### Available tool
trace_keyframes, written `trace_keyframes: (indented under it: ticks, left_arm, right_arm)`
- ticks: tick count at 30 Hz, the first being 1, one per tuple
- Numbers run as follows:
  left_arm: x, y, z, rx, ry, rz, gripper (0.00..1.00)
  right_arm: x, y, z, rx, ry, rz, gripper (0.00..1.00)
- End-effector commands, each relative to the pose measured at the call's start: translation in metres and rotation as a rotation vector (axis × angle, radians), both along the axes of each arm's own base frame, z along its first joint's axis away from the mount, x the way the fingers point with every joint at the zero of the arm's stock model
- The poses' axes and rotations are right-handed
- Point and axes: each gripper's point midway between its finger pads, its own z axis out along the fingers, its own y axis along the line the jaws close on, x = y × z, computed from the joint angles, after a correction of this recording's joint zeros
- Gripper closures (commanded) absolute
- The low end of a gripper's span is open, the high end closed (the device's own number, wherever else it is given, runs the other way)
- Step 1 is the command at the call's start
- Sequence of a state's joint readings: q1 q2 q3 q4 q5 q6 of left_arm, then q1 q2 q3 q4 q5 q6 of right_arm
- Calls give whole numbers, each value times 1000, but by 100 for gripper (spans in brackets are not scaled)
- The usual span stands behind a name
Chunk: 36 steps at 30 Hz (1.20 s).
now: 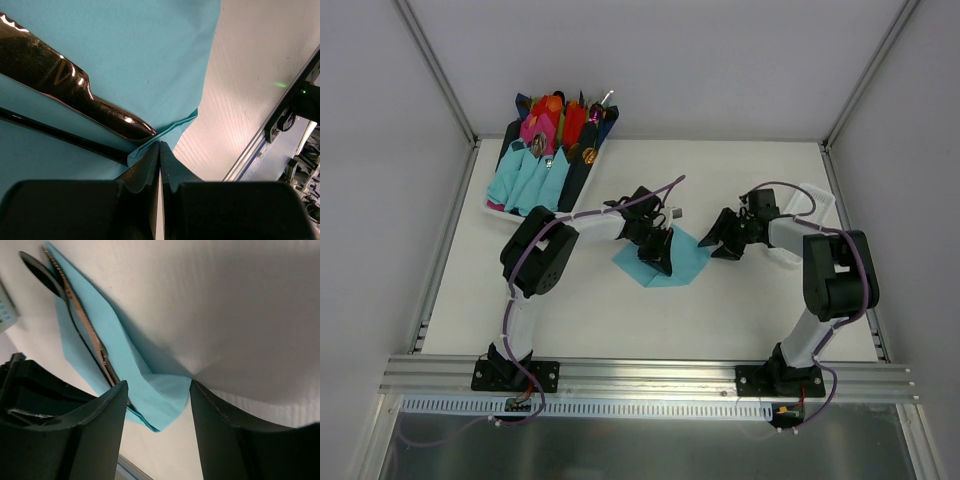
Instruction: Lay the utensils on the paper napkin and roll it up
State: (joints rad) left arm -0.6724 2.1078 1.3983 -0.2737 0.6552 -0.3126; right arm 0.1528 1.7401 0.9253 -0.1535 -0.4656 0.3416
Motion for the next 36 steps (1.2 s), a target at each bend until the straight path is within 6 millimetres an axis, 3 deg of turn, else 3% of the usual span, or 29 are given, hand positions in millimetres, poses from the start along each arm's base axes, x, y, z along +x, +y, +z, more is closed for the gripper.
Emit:
trace_keyframes:
  ticks: [1,4,5,13,21,26,31,36]
  left_arm:
    - [12,7,-15,45,-19,25,99]
    - [13,7,-16,46,-17,30,99]
    - [13,8,-16,46,-11,31,99]
    - [13,11,-18,55,-16,34,99]
    - [14,13,-19,57,-14,41,99]
    - [14,13,-21,60,-11,41,99]
    - [15,15,-21,62,-10,43,99]
    - [17,15,-22,62,-9,47,99]
  right_arm:
    - [-14,7,-33,44,80,8,43]
    - [-23,12,-39,96,103,-6,43]
    - [-17,17,-32,139,70,-9,43]
    - [-27,35,-7,309,24,-29,43]
    - [-55,27,-24,273,38,-36,44]
    - [-39,23,-19,222,-23,-43,61]
    - [-23,36,-2,219,-70,0,80]
    - [-23,53,12,224,-95,49,85]
